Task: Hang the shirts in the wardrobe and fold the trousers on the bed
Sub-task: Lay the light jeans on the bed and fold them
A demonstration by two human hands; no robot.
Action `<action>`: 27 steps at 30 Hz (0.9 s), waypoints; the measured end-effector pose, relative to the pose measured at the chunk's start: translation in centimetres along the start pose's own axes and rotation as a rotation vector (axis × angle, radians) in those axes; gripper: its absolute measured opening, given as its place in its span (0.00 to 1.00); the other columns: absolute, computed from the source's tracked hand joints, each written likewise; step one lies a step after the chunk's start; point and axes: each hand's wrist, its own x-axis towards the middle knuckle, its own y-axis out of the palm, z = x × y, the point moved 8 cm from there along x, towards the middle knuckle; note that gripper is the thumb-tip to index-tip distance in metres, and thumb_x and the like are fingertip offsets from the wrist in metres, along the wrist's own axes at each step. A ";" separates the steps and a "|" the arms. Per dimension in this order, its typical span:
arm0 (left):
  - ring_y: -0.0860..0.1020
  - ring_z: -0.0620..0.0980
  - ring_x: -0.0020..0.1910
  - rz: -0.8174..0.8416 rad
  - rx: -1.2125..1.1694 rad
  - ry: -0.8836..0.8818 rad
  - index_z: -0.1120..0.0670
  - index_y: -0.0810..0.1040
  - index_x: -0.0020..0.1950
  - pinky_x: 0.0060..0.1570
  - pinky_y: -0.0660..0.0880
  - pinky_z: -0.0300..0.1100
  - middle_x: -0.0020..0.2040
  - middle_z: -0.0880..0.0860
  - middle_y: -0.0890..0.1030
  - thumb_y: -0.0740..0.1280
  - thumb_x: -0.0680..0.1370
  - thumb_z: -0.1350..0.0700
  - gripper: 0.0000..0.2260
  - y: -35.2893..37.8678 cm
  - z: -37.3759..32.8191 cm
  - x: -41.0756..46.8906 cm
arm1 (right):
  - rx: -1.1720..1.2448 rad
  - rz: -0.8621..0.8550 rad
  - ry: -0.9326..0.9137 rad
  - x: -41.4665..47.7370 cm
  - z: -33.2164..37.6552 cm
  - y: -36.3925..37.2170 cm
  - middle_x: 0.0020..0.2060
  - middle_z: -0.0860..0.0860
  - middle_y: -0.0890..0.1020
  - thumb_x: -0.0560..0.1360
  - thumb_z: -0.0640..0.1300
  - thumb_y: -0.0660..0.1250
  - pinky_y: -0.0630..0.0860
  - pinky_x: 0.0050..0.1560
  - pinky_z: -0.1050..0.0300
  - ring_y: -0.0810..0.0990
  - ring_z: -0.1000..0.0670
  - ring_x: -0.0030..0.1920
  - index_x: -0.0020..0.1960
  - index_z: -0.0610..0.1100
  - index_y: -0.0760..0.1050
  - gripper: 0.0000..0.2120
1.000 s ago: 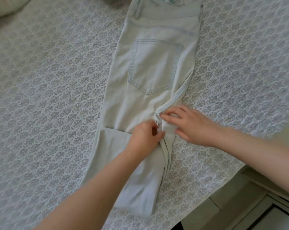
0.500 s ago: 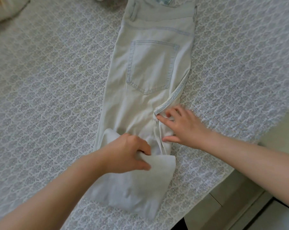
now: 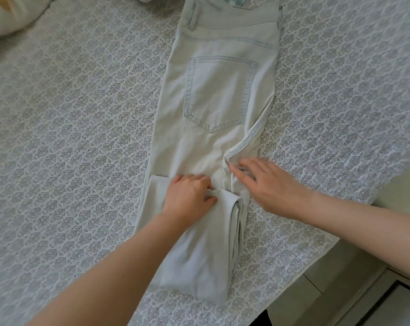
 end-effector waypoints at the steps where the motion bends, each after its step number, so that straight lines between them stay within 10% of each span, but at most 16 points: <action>1: 0.75 0.51 0.57 -0.028 0.035 0.027 0.49 0.77 0.54 0.56 0.66 0.44 0.54 0.45 0.79 0.67 0.75 0.43 0.13 -0.3 0.1 -0.5 | -0.027 -0.007 -0.051 -0.7 0.5 0.4 0.69 0.34 0.69 0.66 0.28 0.62 0.69 0.66 0.44 0.71 0.35 0.68 0.76 0.38 0.61 0.39; 5: 0.79 0.57 0.58 -0.286 0.164 0.393 0.56 0.80 0.60 0.56 0.74 0.49 0.58 0.54 0.80 0.69 0.76 0.53 0.14 -3.2 0.0 -3.1 | -0.091 0.043 -0.246 -2.8 1.3 2.5 0.77 0.36 0.51 0.69 0.30 0.55 0.56 0.68 0.38 0.51 0.30 0.75 0.80 0.51 0.45 0.44; 9: 0.69 0.56 0.73 -0.138 0.414 0.768 0.54 0.71 0.74 0.70 0.69 0.52 0.73 0.54 0.72 0.57 0.82 0.54 0.20 -2.2 2.9 -5.6 | -0.113 -0.032 -0.332 -2.5 1.5 1.5 0.78 0.37 0.52 0.71 0.31 0.57 0.63 0.64 0.36 0.55 0.27 0.73 0.78 0.62 0.48 0.44; 16: 0.66 0.58 0.75 0.077 0.561 0.791 0.48 0.58 0.80 0.70 0.68 0.55 0.79 0.52 0.61 0.75 0.70 0.57 0.43 -2.8 7.2 -4.9 | -0.093 0.038 -0.346 -2.5 1.7 0.4 0.78 0.38 0.46 0.69 0.26 0.51 0.70 0.62 0.36 0.55 0.27 0.73 0.76 0.68 0.45 0.49; 22: 0.60 0.59 0.77 0.130 0.651 0.786 0.48 0.49 0.82 0.72 0.65 0.58 0.82 0.52 0.51 0.82 0.61 0.59 0.58 -2.4 8.6 -4.7 | -0.122 0.053 -0.273 -1.8 2.5 1.6 0.77 0.35 0.43 0.66 0.25 0.68 0.75 0.59 0.33 0.56 0.24 0.71 0.78 0.64 0.42 0.57; 27: 0.63 0.59 0.76 -0.016 0.620 0.867 0.51 0.54 0.81 0.71 0.67 0.58 0.80 0.54 0.57 0.72 0.71 0.62 0.42 -2.4 8.6 -4.8 | -0.287 -0.040 -0.265 -2.1 2.4 3.1 0.75 0.33 0.54 0.69 0.39 0.76 0.76 0.53 0.29 0.60 0.21 0.68 0.79 0.55 0.48 0.50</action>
